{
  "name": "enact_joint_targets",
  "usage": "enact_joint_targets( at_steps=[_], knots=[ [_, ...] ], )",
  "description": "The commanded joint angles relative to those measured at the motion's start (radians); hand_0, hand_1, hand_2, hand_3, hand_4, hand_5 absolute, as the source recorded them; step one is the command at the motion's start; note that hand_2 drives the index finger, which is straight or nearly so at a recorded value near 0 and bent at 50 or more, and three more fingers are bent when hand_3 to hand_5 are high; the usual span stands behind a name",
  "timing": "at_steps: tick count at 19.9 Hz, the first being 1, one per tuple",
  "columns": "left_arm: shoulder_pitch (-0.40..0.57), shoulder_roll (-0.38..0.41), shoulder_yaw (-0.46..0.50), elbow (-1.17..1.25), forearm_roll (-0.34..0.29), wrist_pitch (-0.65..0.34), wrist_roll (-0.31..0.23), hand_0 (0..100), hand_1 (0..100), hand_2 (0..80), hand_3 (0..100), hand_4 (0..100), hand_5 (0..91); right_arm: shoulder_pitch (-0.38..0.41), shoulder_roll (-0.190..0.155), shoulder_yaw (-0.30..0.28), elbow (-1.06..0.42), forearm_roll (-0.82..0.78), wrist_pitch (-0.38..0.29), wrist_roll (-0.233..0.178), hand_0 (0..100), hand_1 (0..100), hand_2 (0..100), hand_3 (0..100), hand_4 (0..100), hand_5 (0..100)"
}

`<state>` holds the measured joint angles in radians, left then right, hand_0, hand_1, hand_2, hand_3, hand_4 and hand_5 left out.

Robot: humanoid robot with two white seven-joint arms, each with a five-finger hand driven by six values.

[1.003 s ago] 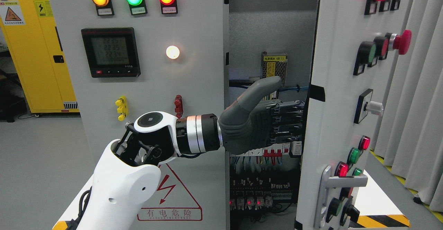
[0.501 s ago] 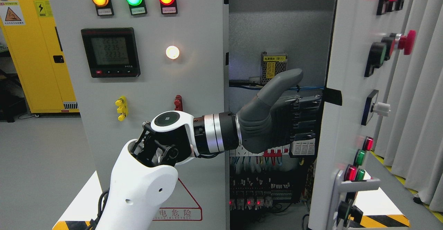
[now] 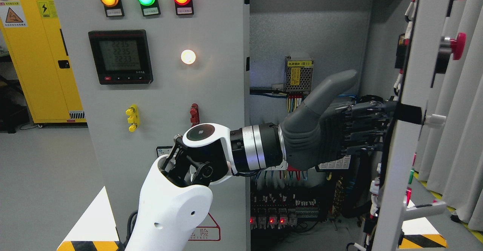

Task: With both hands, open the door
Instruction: 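Push the button door outward with the left hand's fingers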

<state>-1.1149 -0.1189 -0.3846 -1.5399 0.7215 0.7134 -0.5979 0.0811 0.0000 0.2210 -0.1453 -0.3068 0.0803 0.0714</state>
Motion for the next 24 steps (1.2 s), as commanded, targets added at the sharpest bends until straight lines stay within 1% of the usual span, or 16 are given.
enact_joint_targets(
  at_steps=[1,3,5,6,8,11,13,16,19,24],
  knots=[
    [0.015,-0.059,-0.048,-0.029,0.048,0.000,0.121,0,0,0.0,0,0,0.0,-0.001,-0.025,0.000,0.000,0.000,0.000,0.001,22,1,0,0,0,0],
    [0.015,-0.059,-0.072,-0.026,0.068,-0.006,0.142,0,0,0.0,0,0,0.0,-0.001,-0.025,0.000,0.000,0.000,0.000,0.001,22,1,0,0,0,0],
    [0.014,-0.061,-0.115,-0.025,0.078,-0.012,0.142,0,0,0.0,0,0,0.0,-0.001,-0.025,0.000,0.000,0.000,0.000,0.001,22,1,0,0,0,0],
    [0.012,-0.061,-0.129,-0.026,0.094,-0.014,0.142,0,0,0.0,0,0,0.0,-0.001,-0.025,-0.002,0.000,0.000,0.000,0.001,22,1,0,0,0,0],
    [0.006,-0.061,-0.135,-0.028,0.125,-0.015,0.144,0,0,0.0,0,0,0.0,-0.001,-0.025,-0.002,0.000,0.000,0.000,0.001,22,1,0,0,0,0],
    [0.001,-0.064,-0.137,-0.031,0.147,-0.017,0.144,0,0,0.0,0,0,0.0,-0.001,-0.025,-0.002,0.000,0.000,0.000,0.001,22,1,0,0,0,0],
    [-0.002,-0.064,-0.138,-0.034,0.174,-0.017,0.144,0,0,0.0,0,0,0.0,-0.001,-0.025,-0.002,0.000,0.000,0.000,0.001,22,1,0,0,0,0],
    [-0.028,-0.064,-0.164,-0.032,0.211,-0.025,0.148,0,0,0.0,0,0,0.0,-0.001,-0.025,-0.002,0.000,0.000,0.000,0.001,22,1,0,0,0,0],
    [-0.042,-0.064,-0.189,-0.029,0.220,-0.038,0.162,0,0,0.0,0,0,0.0,-0.001,-0.025,-0.002,0.000,0.000,0.000,0.001,22,1,0,0,0,0],
    [-0.072,-0.064,-0.241,-0.022,0.269,-0.077,0.197,0,0,0.0,0,0,0.0,-0.001,-0.025,-0.002,0.000,0.000,0.000,0.001,22,1,0,0,0,0]
  ],
)
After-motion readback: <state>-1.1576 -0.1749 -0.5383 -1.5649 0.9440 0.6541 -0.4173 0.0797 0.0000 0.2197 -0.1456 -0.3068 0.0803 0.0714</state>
